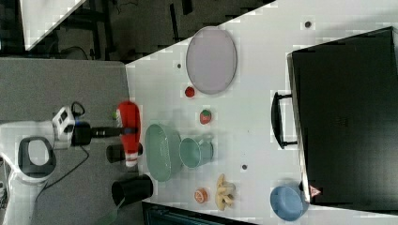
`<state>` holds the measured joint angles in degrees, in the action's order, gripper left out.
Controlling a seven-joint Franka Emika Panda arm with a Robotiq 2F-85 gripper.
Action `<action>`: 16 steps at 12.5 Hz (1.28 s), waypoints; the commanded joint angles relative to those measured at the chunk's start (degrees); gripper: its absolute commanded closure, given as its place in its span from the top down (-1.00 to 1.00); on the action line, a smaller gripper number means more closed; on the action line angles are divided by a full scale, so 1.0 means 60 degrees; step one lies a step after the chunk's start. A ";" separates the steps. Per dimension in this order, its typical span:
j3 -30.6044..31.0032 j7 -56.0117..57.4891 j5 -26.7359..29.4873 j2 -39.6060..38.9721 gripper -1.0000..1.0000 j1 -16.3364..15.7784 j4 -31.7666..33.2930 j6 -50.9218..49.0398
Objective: Pick ketchup from strainer and place it on the table
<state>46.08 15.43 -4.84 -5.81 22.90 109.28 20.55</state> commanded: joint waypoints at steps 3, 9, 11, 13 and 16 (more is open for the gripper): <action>-0.1753 0.2834 0.0008 0.0093 0.13 0.0986 -0.0211 -0.0039; -0.3439 0.3016 0.0008 0.0059 0.13 0.1067 0.1290 0.1240; -0.3617 0.3017 0.0008 0.0016 0.13 0.1067 0.2229 0.2451; -0.3630 0.3003 0.0010 -0.0154 0.13 0.1064 0.3090 0.3594; -0.3619 0.2826 0.0012 -0.0810 0.13 0.1044 0.3701 0.4961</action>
<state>23.89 31.14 -4.97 -11.41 30.83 132.27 48.32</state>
